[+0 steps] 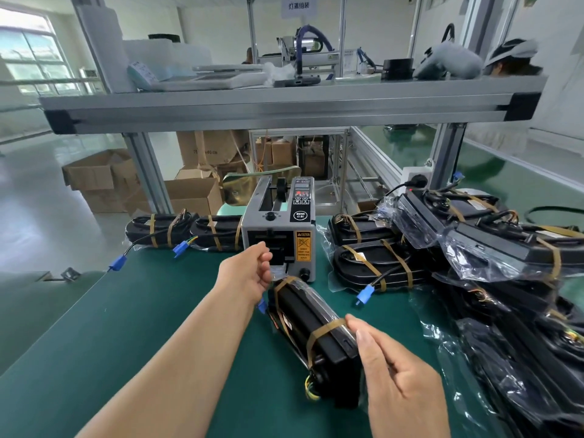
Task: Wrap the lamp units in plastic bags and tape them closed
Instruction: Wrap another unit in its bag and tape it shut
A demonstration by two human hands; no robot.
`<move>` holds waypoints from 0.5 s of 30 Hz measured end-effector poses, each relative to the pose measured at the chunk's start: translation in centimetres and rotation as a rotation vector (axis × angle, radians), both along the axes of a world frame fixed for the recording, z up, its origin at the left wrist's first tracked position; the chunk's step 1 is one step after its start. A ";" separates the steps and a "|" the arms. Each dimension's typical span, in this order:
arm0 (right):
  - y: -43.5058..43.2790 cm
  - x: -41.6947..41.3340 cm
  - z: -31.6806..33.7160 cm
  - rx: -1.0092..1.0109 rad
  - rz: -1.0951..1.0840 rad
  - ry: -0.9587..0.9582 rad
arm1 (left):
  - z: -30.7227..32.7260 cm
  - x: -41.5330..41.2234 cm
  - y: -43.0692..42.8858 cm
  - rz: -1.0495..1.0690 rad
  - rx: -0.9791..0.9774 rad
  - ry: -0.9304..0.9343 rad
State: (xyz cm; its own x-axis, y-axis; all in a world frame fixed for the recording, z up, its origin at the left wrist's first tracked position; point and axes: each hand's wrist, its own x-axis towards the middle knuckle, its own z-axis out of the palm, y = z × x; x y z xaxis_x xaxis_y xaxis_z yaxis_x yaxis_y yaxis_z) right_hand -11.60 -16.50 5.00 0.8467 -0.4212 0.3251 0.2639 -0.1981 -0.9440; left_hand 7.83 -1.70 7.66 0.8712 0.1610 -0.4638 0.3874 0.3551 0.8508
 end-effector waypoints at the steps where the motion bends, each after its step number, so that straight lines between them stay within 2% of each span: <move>1: 0.0 0.0 0.1 0.018 -0.004 -0.005 | -0.1 0.4 -0.1 -0.011 -0.006 0.020; 6: 0.1 0.1 0.0 0.096 0.015 0.037 | -0.1 1.8 -0.8 -0.001 -0.083 0.078; 10: 0.0 0.2 -0.1 0.088 -0.001 0.022 | 0.0 2.4 -1.5 0.105 -0.109 0.101; 15: -0.3 0.3 0.2 0.107 0.015 0.044 | 0.3 1.3 -1.9 0.212 -0.114 -0.011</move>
